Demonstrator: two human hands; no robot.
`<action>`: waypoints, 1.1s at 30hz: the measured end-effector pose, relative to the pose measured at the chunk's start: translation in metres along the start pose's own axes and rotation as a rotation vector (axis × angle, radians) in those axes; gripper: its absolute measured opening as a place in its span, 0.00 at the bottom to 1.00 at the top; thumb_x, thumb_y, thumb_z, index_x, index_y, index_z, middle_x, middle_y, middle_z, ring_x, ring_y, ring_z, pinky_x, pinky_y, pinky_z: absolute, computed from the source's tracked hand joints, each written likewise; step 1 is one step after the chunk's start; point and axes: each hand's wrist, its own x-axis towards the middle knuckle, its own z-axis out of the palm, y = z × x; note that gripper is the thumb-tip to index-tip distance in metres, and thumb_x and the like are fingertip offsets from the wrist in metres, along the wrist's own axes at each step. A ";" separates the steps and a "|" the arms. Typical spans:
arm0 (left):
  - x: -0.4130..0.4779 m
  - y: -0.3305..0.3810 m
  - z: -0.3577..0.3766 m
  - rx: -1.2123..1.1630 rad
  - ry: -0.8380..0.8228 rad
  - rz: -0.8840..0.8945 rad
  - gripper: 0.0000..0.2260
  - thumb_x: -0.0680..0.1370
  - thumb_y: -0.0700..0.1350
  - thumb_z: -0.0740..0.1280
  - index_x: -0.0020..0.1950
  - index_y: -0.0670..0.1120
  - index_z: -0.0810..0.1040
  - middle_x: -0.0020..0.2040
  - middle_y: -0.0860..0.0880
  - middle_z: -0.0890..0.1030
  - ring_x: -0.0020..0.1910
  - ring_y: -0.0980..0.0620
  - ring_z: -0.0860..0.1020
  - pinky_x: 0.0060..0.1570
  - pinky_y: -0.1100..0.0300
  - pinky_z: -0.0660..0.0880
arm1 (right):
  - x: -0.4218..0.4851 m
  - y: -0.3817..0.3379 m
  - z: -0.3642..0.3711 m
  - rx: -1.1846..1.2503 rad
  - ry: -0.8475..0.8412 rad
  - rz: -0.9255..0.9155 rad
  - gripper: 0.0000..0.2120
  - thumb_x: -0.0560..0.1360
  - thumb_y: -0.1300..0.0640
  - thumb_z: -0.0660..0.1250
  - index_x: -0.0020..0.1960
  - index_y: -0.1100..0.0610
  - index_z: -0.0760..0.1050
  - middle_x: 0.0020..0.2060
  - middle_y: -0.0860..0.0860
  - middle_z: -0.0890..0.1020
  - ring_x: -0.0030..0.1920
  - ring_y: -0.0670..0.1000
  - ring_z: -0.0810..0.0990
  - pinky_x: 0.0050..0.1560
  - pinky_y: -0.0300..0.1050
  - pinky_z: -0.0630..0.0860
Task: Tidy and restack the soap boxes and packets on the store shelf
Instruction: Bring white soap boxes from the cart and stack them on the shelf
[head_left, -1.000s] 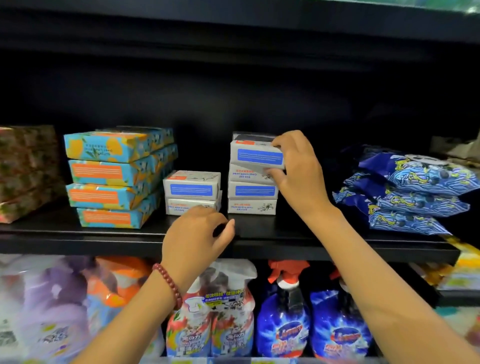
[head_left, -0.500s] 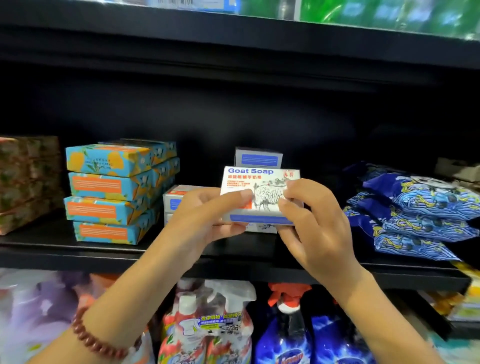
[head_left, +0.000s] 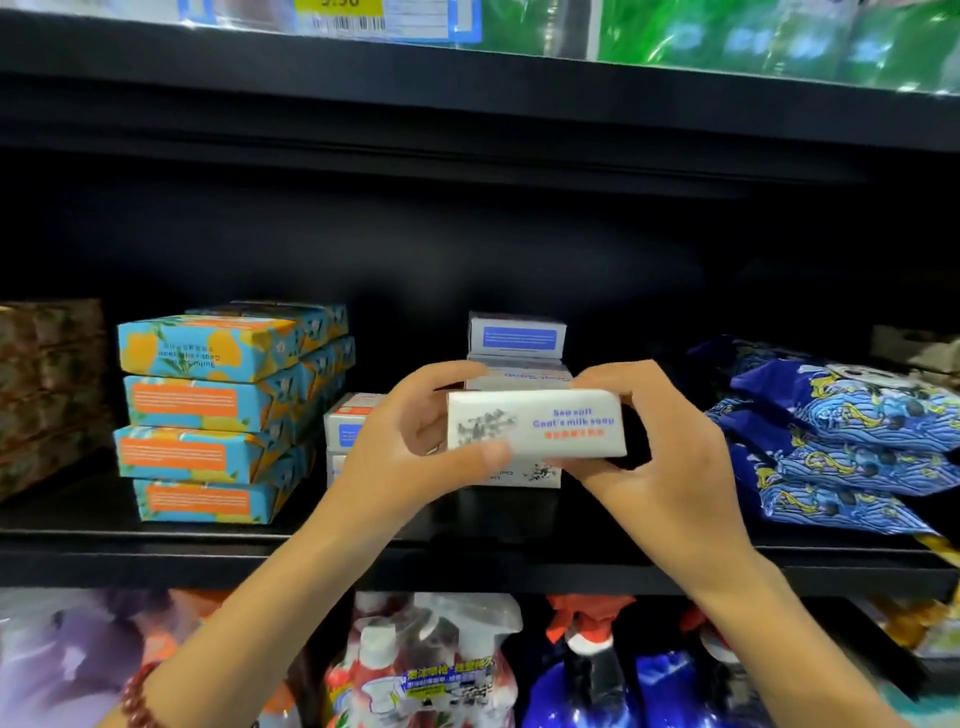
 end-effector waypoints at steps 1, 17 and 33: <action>0.000 0.001 -0.001 -0.041 -0.001 -0.057 0.39 0.54 0.59 0.79 0.62 0.49 0.74 0.54 0.52 0.83 0.55 0.51 0.81 0.47 0.59 0.79 | -0.002 0.000 0.003 -0.031 0.047 -0.046 0.18 0.64 0.60 0.75 0.52 0.57 0.73 0.48 0.43 0.78 0.51 0.37 0.76 0.45 0.24 0.70; -0.016 0.002 0.002 0.398 -0.030 0.452 0.27 0.66 0.48 0.77 0.63 0.48 0.72 0.61 0.56 0.75 0.63 0.51 0.75 0.57 0.61 0.74 | 0.004 -0.003 -0.015 0.396 -0.310 0.309 0.37 0.61 0.44 0.77 0.65 0.35 0.64 0.59 0.37 0.75 0.60 0.39 0.75 0.55 0.34 0.74; -0.028 0.003 -0.001 0.326 0.022 0.090 0.31 0.61 0.58 0.74 0.62 0.54 0.72 0.56 0.61 0.79 0.57 0.59 0.78 0.51 0.67 0.76 | -0.017 -0.005 0.017 0.019 0.027 -0.212 0.16 0.66 0.65 0.74 0.50 0.61 0.72 0.48 0.51 0.76 0.51 0.45 0.75 0.52 0.31 0.71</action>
